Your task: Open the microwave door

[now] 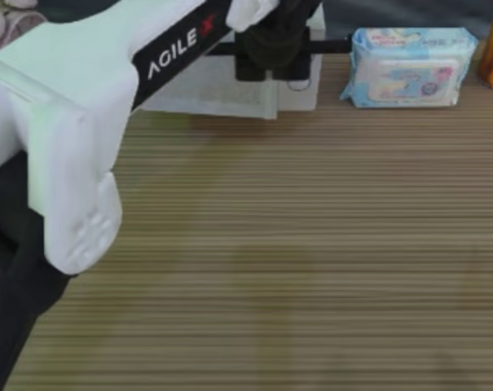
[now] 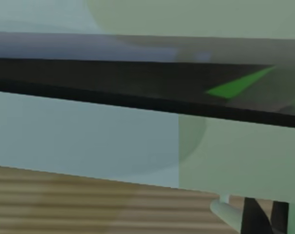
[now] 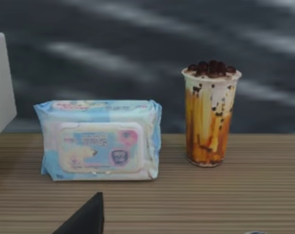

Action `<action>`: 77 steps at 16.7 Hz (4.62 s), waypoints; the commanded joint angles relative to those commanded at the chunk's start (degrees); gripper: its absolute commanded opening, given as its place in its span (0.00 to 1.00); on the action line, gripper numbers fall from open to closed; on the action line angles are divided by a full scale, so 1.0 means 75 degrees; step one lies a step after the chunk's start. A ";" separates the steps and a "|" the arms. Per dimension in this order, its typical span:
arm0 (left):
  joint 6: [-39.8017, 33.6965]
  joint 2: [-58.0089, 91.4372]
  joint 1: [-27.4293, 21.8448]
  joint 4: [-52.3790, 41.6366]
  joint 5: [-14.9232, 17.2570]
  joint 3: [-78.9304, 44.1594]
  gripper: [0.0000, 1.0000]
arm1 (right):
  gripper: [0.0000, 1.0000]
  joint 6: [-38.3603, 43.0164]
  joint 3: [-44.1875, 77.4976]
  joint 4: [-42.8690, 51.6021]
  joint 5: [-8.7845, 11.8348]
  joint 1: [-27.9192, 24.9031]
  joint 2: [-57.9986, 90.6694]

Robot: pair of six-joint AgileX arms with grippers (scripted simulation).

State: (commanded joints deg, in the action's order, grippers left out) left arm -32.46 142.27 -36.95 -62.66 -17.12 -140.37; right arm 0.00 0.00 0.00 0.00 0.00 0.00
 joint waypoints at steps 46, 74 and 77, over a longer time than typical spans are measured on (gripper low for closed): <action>0.1422 -0.1993 0.0180 0.1833 0.0654 0.3477 0.00 | 1.00 0.0000 0.0000 0.0000 0.0000 0.0000 0.0000; 0.2129 -0.2670 0.0279 0.2380 0.1020 0.4559 0.00 | 1.00 0.0000 0.0000 0.0000 0.0000 0.0000 0.0000; 0.2255 -0.2779 0.0304 0.2469 0.1092 0.4746 0.00 | 1.00 0.0000 0.0000 0.0000 0.0000 0.0000 0.0000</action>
State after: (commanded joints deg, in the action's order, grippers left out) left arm -15.55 121.42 -34.67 -44.14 -8.93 -104.77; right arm 0.00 0.00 0.00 0.00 0.00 0.00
